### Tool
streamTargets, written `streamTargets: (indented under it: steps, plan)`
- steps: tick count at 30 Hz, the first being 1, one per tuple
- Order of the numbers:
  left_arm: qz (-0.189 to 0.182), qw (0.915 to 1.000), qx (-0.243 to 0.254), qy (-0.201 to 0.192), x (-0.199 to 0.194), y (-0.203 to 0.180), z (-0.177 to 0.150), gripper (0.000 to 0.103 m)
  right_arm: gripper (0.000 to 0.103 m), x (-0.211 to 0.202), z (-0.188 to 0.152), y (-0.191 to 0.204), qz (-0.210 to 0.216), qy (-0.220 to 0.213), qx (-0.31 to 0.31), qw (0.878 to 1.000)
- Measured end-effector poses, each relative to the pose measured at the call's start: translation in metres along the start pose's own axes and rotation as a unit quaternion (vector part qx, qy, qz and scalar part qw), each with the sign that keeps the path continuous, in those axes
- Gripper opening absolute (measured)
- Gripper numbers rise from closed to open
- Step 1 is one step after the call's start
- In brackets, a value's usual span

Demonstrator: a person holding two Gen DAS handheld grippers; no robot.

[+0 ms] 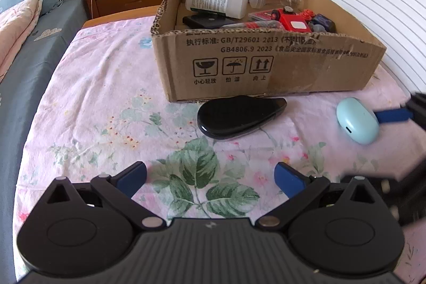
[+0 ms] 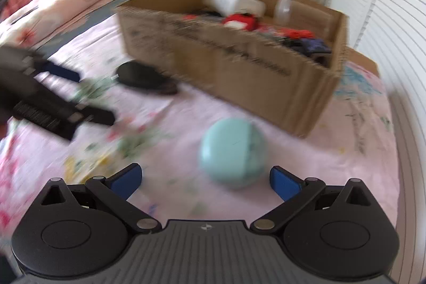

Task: Organize rigid objects
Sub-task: 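Grasp the teal round case with the right tool, then grasp the black oval pad with the left tool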

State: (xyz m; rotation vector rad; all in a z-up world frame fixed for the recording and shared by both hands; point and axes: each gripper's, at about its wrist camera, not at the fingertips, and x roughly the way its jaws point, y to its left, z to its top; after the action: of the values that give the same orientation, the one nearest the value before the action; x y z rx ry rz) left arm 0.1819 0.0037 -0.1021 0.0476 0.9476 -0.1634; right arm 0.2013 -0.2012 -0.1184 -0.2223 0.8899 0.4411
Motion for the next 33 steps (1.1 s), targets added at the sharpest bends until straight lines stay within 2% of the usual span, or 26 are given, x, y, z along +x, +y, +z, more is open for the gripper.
streamTargets:
  steps: [2, 5, 7, 10, 18, 23, 29, 33]
  plan:
    - [0.001, 1.0000, 0.001, 0.001, 0.000, 0.000, 0.000, 0.101, 0.103, 0.004, 0.004, -0.009, -0.008, -0.008, 0.017, 1.000]
    - [0.001, 1.0000, 0.003, 0.002, 0.000, -0.001, 0.000, 0.101, 0.093, 0.006, 0.008, -0.015, -0.028, -0.024, 0.037, 0.999]
    - [0.002, 1.0000, 0.005, 0.003, -0.001, -0.002, 0.000, 0.101, 0.074, 0.005, 0.009, -0.012, -0.033, -0.029, 0.035, 0.998]
    - [-0.002, 1.0000, 0.007, 0.007, -0.001, -0.004, 0.001, 0.101, 0.059, -0.001, 0.006, -0.007, -0.036, -0.033, 0.031, 0.998]
    - [-0.027, 0.9996, -0.012, 0.002, 0.004, -0.013, 0.011, 0.099, 0.058, -0.015, -0.012, 0.007, -0.086, -0.047, 0.067, 0.993]
    - [-0.039, 0.9992, -0.012, -0.003, 0.010, -0.031, 0.019, 0.099, 0.058, -0.021, -0.026, 0.011, -0.095, -0.065, 0.099, 0.988]
    - [0.016, 0.9995, -0.016, -0.023, 0.024, -0.049, 0.026, 0.099, 0.058, -0.026, -0.034, 0.013, -0.101, -0.074, 0.100, 0.987]
    - [0.027, 0.9987, -0.031, -0.031, 0.029, -0.050, 0.031, 0.099, 0.058, -0.026, -0.036, 0.013, -0.100, -0.079, 0.097, 0.987]
